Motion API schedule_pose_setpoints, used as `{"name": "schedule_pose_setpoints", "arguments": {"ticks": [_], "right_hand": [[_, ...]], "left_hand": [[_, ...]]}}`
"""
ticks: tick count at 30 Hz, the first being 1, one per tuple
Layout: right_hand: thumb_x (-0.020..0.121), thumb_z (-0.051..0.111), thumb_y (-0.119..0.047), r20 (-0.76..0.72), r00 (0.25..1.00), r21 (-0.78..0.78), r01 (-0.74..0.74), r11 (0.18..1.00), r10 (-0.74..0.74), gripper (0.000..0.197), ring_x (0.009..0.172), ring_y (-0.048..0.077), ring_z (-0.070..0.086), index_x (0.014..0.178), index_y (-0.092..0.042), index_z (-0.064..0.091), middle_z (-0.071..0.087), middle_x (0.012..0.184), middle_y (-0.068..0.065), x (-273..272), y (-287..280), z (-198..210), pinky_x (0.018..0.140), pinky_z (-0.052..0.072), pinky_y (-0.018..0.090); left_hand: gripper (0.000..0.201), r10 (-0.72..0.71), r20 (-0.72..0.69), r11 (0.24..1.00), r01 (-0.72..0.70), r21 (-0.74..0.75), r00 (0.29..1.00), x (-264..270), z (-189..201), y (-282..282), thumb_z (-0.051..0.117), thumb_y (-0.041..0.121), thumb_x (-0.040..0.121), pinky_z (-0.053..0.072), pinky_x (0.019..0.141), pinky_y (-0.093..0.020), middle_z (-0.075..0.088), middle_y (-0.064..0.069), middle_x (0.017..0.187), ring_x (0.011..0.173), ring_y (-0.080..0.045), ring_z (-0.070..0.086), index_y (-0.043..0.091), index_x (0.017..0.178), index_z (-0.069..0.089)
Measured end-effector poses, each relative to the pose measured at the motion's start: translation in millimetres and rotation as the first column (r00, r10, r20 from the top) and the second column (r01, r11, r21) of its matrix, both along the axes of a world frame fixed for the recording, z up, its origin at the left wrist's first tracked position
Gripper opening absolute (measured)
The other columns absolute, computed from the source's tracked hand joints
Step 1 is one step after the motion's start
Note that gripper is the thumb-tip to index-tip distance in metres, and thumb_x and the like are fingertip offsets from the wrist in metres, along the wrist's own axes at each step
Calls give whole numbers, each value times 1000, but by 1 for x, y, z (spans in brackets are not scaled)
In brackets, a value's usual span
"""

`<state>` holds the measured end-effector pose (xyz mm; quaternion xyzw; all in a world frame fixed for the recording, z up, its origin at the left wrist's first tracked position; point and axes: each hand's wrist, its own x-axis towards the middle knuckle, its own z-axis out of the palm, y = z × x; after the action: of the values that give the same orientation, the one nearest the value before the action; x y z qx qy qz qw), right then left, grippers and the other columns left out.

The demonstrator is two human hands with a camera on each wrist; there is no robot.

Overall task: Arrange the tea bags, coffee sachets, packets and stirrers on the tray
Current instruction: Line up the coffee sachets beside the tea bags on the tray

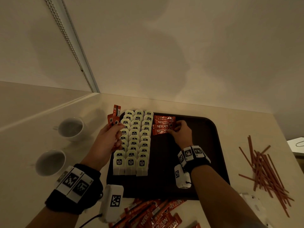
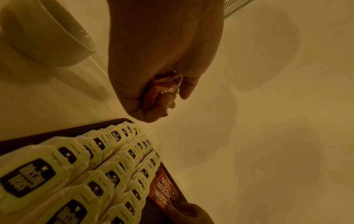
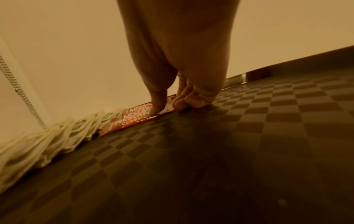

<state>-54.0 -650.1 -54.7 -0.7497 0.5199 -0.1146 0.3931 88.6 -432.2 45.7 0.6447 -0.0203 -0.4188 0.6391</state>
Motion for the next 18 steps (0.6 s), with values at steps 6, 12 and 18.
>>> {"name": "schedule_pose_setpoints", "arguments": {"ticks": [6,12,18], "right_hand": [[79,73,-17,24,999,-62,-39,997,40,42,88,9,54,115,-16,52,55,97,-3,-3,4,-3,79,47,24],[82,70,-20,-26,993,-88,-121,989,119,26,88,8,53,105,-21,57,56,105,1,-5,4,-5,78,42,20],[85,66,-20,-58,988,-112,-149,982,144,25,91,9,50,108,-18,58,51,106,2,-3,6,-3,82,40,21]], "left_hand": [[7,2,4,1000,-2,9,1000,1,-1,0,49,17,95,30,43,-22,38,3,56,39,-9,32,12,98,54],[8,2,7,1000,-2,7,1000,0,-1,1,48,17,95,31,44,-22,39,3,56,39,-9,33,11,98,53],[8,3,2,1000,-3,14,1000,1,-4,2,49,17,95,30,47,-24,39,3,56,40,-9,33,12,96,54]]}}
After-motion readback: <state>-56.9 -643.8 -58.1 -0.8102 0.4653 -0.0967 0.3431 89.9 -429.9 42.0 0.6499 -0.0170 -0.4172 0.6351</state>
